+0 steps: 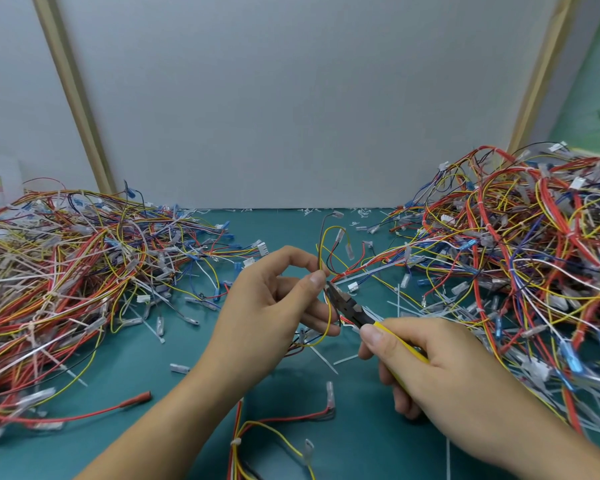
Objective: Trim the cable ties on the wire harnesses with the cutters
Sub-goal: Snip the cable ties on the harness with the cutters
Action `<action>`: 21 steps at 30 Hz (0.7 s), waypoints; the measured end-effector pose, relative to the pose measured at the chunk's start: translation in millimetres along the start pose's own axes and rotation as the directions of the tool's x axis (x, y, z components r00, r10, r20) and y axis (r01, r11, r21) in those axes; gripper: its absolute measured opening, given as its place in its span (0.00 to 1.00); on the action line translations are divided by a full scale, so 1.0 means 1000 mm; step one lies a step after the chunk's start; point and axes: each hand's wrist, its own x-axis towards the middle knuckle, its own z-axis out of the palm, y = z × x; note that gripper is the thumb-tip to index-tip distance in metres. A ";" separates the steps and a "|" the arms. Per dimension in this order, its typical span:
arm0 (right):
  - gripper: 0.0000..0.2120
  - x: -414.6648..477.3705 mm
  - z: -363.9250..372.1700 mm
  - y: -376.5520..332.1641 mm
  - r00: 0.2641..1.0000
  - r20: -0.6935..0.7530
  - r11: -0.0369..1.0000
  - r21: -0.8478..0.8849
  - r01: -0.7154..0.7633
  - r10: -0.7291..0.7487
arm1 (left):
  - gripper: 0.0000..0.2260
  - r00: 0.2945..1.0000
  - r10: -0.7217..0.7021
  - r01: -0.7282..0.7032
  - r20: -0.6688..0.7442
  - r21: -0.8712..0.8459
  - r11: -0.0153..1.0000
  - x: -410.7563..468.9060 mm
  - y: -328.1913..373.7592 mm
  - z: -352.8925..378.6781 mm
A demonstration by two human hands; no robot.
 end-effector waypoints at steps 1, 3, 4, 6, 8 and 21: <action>0.34 0.000 0.000 0.000 1.000 0.000 1.000 0.000 -0.002 0.002 | 0.06 1.000 -0.001 0.001 0.001 0.003 1.000 0.000 0.000 0.000; 0.34 -0.001 0.000 -0.001 1.000 -0.001 1.000 -0.003 -0.004 0.004 | 0.06 1.000 -0.003 0.003 0.003 0.004 1.000 0.000 0.000 0.001; 0.34 -0.001 0.000 -0.001 1.000 -0.001 1.000 -0.005 -0.004 0.004 | 0.06 1.000 -0.004 0.004 0.005 0.002 1.000 0.000 0.000 0.001; 0.34 0.000 0.000 -0.001 1.000 0.000 1.000 -0.006 -0.004 0.004 | 0.06 1.000 -0.006 0.006 0.006 0.001 1.000 0.000 0.000 0.001; 0.34 -0.001 -0.001 -0.002 1.000 0.000 1.000 -0.003 -0.005 0.005 | 0.06 1.000 -0.006 0.006 0.005 0.001 1.000 0.000 0.000 0.001; 0.34 0.000 -0.001 0.000 1.000 0.013 1.000 -0.003 -0.003 0.003 | 0.05 1.000 -0.006 0.006 0.002 0.003 1.000 0.000 0.000 0.001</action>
